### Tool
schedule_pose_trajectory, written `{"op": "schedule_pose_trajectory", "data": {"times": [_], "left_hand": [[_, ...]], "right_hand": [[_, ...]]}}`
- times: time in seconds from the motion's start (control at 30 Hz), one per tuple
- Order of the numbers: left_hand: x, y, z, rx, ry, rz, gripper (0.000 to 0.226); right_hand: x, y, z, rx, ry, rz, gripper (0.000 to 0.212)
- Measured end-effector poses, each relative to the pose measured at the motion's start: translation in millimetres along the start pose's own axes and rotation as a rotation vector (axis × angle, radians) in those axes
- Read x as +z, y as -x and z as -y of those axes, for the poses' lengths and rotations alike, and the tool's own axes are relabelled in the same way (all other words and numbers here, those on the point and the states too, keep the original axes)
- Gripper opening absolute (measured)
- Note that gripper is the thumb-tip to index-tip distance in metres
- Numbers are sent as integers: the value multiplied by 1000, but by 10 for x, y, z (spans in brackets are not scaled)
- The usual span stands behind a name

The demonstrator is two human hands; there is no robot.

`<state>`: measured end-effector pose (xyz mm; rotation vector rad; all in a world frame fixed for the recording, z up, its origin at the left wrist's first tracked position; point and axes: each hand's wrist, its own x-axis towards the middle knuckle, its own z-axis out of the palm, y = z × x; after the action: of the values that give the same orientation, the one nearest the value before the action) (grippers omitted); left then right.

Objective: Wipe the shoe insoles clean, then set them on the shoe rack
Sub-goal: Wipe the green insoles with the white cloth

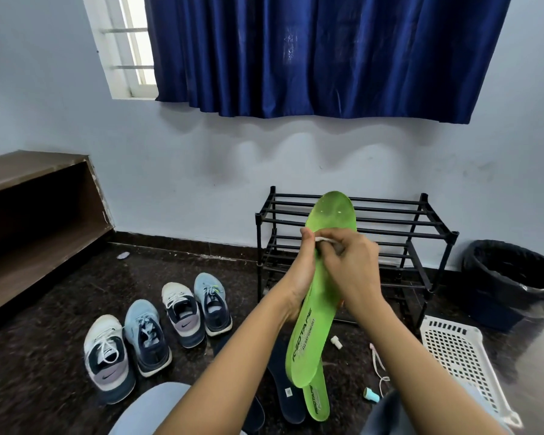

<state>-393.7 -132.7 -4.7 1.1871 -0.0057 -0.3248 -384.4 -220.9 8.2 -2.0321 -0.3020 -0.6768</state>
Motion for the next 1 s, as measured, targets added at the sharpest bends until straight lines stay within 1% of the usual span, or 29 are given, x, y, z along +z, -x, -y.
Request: {"op": "schedule_pose_trajectory", "data": {"times": [0.07,0.13,0.23,0.3,0.37,0.43,0.6,0.7,0.77,0.83,0.93,1.0], "left_hand": [[-41,-16,-26,15,8,-60,82],[-47,-14,-36,20,14,-68,82],[-11,13,-12,-6,-4,-15,82],[20,23,30,-40,-67,29,86],[19,18,60,-71,-96,51,88],[-10,6,65,-74,-94,29,88],[-128,18,-73,-5,-113,-77,84],[-126,48,-111,-4,-95,-77,88],[-81,54,-75,2,-63,-74,89],[-55,22,-14,29,-77,-54,92],[-11,7,29,6,-85,32,104],[-4,-4,38,-3,-84,51,104]], "right_hand": [[59,45,31,-33,8,20,14],[75,15,30,-56,20,8,14],[51,-123,-18,-89,76,-82,16],[4,-209,-50,-39,89,-143,17],[-27,-221,-79,-5,85,-152,17],[-25,-154,-74,-4,78,-95,16],[9,42,50,-33,40,138,17],[-41,40,55,-26,46,204,17],[-84,-13,23,-53,75,160,16],[-109,-103,-34,-80,156,62,16],[-171,-231,-124,-37,211,-70,16],[-191,-259,-175,-4,210,-59,15]]}}
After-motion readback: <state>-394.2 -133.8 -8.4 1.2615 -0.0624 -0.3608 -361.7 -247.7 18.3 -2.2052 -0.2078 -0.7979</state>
